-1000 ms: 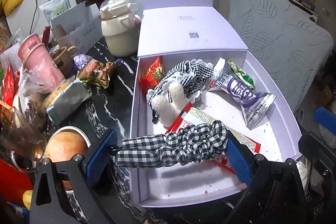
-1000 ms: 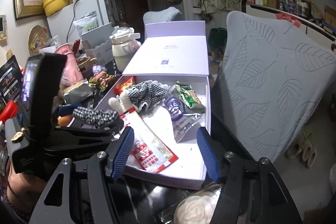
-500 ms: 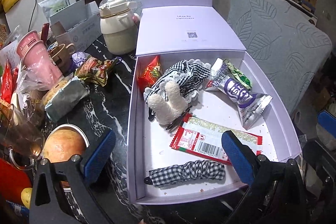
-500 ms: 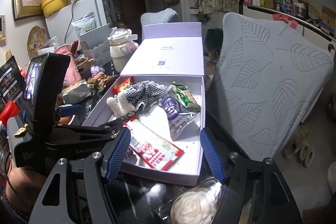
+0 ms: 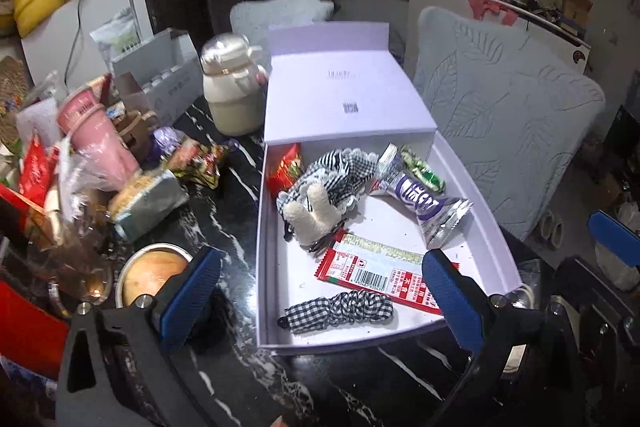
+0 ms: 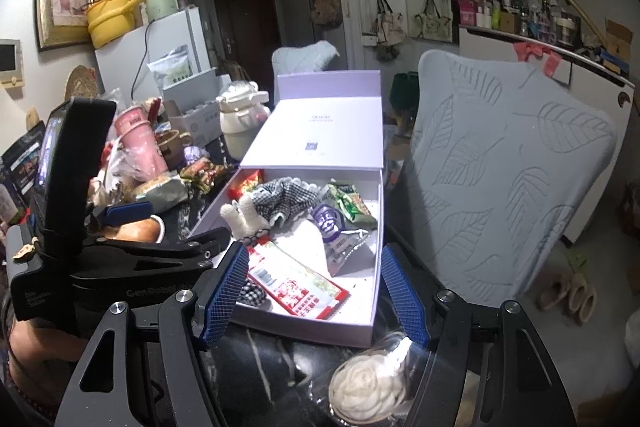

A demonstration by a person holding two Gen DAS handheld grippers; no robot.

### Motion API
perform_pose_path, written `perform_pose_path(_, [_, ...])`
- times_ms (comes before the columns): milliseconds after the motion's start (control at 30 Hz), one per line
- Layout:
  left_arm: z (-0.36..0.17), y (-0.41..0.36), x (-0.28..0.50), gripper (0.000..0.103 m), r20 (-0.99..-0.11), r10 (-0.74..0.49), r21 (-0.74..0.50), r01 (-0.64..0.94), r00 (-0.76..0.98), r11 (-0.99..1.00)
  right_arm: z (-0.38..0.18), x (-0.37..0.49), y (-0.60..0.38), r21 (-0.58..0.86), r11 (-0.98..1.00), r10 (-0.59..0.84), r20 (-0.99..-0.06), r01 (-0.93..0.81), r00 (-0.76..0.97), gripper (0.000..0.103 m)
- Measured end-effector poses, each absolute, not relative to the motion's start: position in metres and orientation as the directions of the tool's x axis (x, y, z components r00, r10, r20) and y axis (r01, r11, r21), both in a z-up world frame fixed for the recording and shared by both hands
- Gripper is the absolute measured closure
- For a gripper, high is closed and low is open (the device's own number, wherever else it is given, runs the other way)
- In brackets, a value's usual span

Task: Organize soft objects
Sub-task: 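Withdraw both open tools from the box toward the clear zip bags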

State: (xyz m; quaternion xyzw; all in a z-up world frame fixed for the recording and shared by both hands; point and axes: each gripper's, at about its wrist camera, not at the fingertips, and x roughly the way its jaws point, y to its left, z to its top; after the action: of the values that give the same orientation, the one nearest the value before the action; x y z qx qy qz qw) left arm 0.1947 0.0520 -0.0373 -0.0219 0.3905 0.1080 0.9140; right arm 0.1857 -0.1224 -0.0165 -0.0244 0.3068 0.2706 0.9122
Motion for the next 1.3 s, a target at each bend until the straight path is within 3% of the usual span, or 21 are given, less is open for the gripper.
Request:
perform_pose_path(700, [0.041, 0.017, 0.082, 0.001, -0.553, 0.186, 0.035, -0.2, 0.812, 0.979, 0.04, 0.094, -0.16, 0.091, 0.841, 0.512, -0.449, -0.533, 0.732, 0.022])
perform_pose_path(1300, [0.028, -0.027, 0.016, 0.001, -0.568, 0.065, -0.023, -0.094, 0.82, 0.995, 0.036, 0.011, -0.203, 0.096, 0.846, 0.511, -0.43, -0.525, 0.744, 0.015])
